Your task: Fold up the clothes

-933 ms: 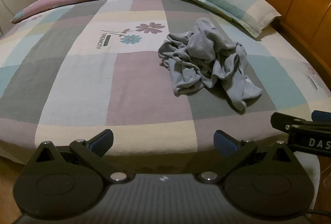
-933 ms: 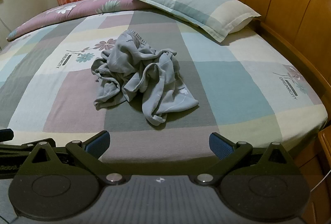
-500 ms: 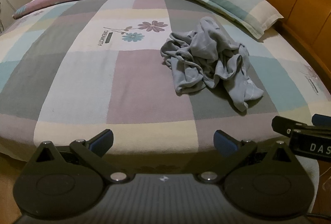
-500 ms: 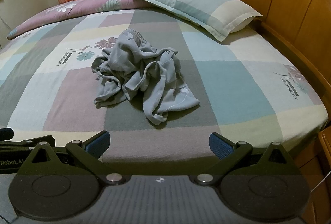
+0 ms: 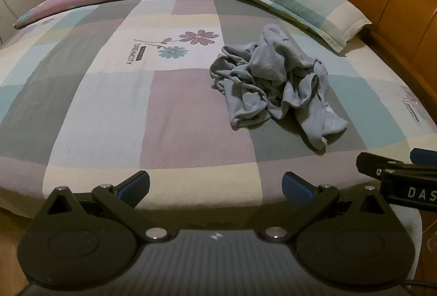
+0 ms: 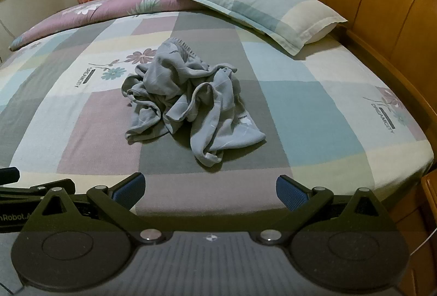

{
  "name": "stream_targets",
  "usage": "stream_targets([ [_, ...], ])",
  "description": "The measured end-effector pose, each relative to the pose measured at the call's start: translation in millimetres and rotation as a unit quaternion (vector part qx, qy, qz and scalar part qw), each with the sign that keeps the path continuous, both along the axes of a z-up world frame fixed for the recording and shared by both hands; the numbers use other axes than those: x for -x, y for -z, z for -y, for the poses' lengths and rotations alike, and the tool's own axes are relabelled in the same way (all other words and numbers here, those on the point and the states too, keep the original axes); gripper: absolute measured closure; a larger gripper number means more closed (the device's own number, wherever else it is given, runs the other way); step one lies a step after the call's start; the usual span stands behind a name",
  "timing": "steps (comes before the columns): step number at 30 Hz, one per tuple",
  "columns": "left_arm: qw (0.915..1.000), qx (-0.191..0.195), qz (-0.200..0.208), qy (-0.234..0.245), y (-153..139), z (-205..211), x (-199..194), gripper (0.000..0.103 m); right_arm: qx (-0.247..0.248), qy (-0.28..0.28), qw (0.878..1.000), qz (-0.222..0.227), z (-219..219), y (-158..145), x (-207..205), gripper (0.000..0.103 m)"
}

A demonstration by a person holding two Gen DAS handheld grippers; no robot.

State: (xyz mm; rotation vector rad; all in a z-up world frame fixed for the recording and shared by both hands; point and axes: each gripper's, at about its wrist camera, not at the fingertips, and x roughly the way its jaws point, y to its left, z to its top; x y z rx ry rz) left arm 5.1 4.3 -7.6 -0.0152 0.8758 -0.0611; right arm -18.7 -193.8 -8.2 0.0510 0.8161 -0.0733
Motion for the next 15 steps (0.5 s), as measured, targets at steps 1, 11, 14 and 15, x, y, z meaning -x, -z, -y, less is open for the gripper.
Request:
stream_targets([
  [1,1.0000,0.001,0.000,0.000,0.0,-0.2,-0.7,0.001,0.000,-0.001,1.000,0.000,-0.5,0.3,-0.4,0.000],
  [11,0.9998,0.015,-0.001,0.015,2.8,0.6,-10.1,0.001,-0.007,-0.002,1.000,-0.004,3.9,3.2,-7.3,0.000],
  [14,0.9997,0.019,0.000,0.018,4.0,2.6,-12.7,0.001,-0.010,0.000,1.000,-0.004,6.8,4.0,-8.7,0.000],
  [15,0.9996,0.018,0.000,0.019,4.5,3.9,-13.5,0.001,-0.012,0.000,1.000,-0.003,7.9,4.3,-9.2,0.000],
])
